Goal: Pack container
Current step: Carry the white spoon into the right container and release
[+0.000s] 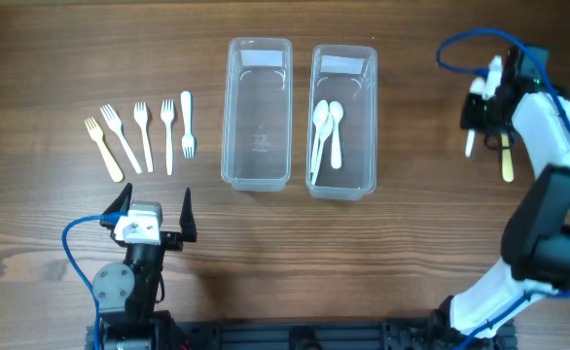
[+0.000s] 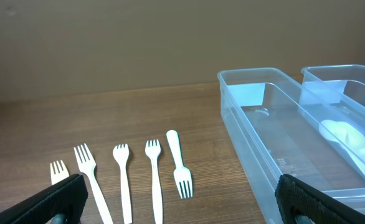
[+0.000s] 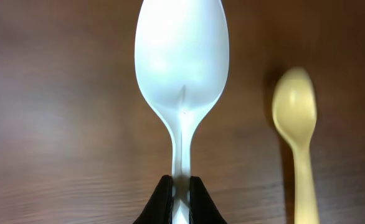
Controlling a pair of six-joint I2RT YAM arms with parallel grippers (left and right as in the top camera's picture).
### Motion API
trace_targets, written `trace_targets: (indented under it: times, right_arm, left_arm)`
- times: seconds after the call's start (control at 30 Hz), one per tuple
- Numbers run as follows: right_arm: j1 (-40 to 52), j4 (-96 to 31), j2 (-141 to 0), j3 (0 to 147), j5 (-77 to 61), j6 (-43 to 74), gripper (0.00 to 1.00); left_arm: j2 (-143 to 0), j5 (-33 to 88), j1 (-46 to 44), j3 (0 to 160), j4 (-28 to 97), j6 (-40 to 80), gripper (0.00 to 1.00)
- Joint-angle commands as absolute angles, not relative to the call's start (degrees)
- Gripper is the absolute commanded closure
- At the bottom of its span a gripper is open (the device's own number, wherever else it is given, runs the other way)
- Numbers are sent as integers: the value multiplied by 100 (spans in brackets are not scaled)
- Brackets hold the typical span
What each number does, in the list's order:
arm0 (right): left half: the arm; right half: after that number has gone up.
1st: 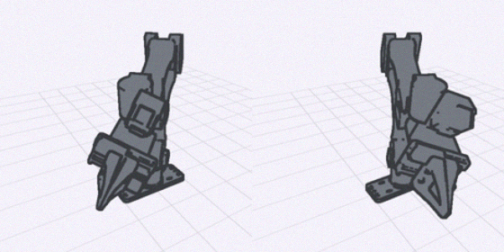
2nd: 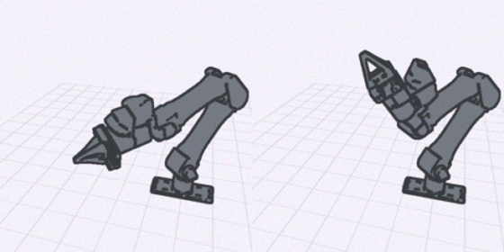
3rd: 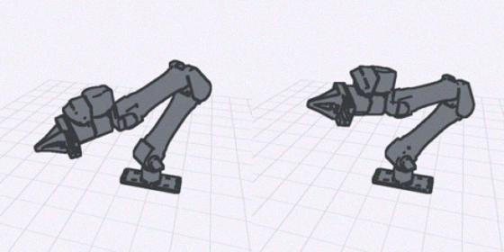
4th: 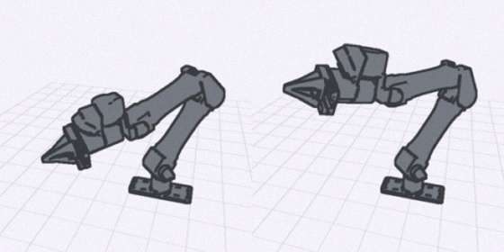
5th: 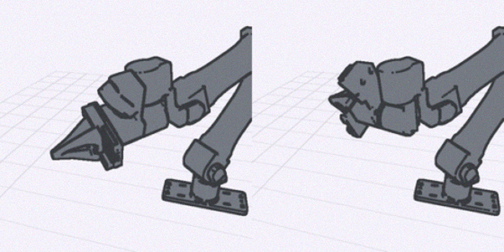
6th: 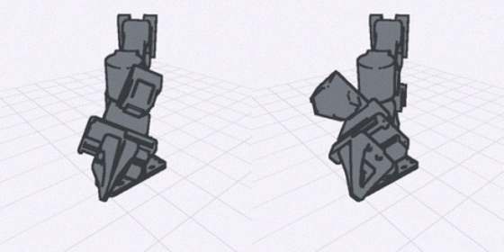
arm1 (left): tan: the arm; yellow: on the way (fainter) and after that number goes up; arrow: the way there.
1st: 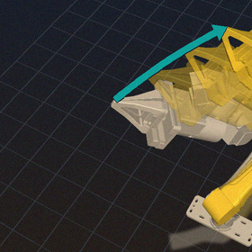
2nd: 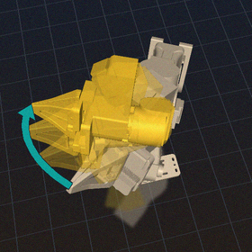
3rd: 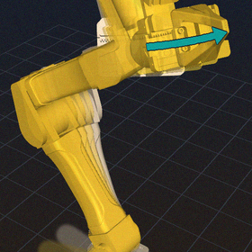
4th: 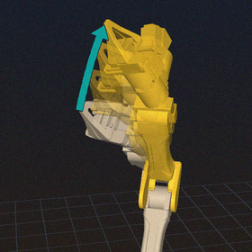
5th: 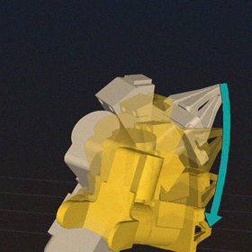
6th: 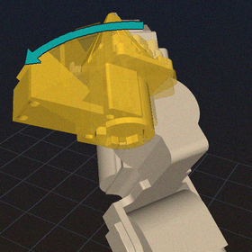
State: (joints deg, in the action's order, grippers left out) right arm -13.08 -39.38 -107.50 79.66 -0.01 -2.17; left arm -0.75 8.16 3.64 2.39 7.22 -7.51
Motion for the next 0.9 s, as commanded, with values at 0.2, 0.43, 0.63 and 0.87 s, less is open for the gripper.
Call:
trace_targets:
  times: [0.2,0.43,0.63,0.87]
  right_arm:
    - [307,-4010,-9564,8455,-248,-80,96]
    - [1356,-4160,-9537,8447,-303,165,96]
    - [1693,-4141,-9797,8396,-307,204,96]
    - [1861,-4156,-10506,8385,-353,360,94]
  left_arm:
    - [-38,788,327,191,701,-878,0]
    - [-38,788,327,191,701,-878,0]
    - [-38,788,327,191,703,-878,0]
    - [-38,788,327,191,701,-878,0]
